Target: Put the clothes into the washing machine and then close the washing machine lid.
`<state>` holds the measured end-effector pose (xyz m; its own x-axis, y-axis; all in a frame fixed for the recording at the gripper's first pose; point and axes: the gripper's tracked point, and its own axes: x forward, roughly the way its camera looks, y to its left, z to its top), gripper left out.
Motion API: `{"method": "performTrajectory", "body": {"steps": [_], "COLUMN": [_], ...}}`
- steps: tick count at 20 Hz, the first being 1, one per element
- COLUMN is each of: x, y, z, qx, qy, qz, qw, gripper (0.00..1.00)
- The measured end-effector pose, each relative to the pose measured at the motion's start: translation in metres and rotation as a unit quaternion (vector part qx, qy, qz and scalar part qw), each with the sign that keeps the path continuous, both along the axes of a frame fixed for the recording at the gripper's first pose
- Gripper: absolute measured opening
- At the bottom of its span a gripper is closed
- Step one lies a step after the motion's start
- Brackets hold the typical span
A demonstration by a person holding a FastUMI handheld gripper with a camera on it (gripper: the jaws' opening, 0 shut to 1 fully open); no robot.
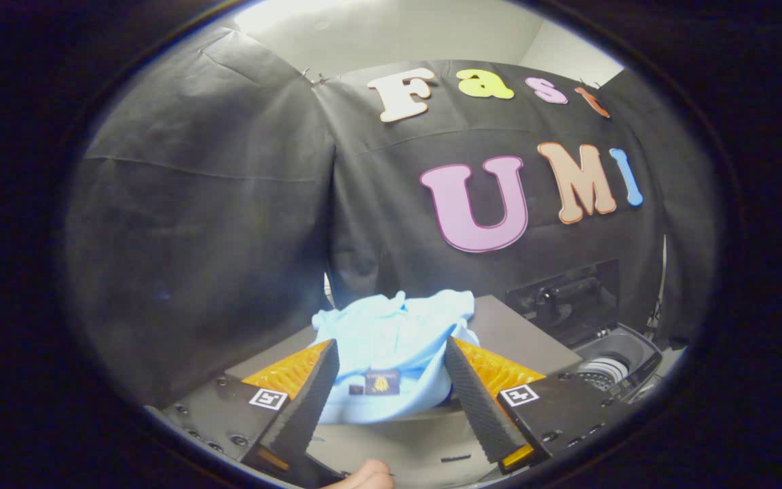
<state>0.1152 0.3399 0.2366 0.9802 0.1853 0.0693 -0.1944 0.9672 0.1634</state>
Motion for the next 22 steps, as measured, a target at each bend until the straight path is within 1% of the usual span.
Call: {"method": "performTrajectory", "body": {"steps": [3,5,7,8,10,12,15,16,17,18,20,22], "x": [0.032,0.05,0.056,0.057,0.069,0.088,0.111,0.117,0.122,0.125,0.131,0.13], "y": [0.019,0.031,0.051,0.059,0.068,0.066,0.071,0.073,0.071,0.069,0.062,0.059], "z": [0.012,0.022,0.034,0.04,0.046,0.027,-0.007,-0.019,-0.035,-0.052,-0.054,-0.052], "qx": [0.028,0.045,0.057,0.059,0.071,0.054,0.011,0.006,-0.002,-0.009,-0.001,0.015], "qy": [0.025,0.025,0.033,0.026,0.021,0.058,0.118,0.146,0.186,0.233,0.25,0.259], "qz": [0.008,0.014,0.037,0.046,0.054,0.044,0.043,0.043,0.039,0.036,0.021,0.008], "qw": [0.999,0.999,0.997,0.997,0.996,0.996,0.992,0.988,0.982,0.972,0.968,0.966], "gripper": [0.97,0.97,0.97,0.97,0.97,0.97,0.97,0.97,0.97,0.97,0.94,0.88]}}
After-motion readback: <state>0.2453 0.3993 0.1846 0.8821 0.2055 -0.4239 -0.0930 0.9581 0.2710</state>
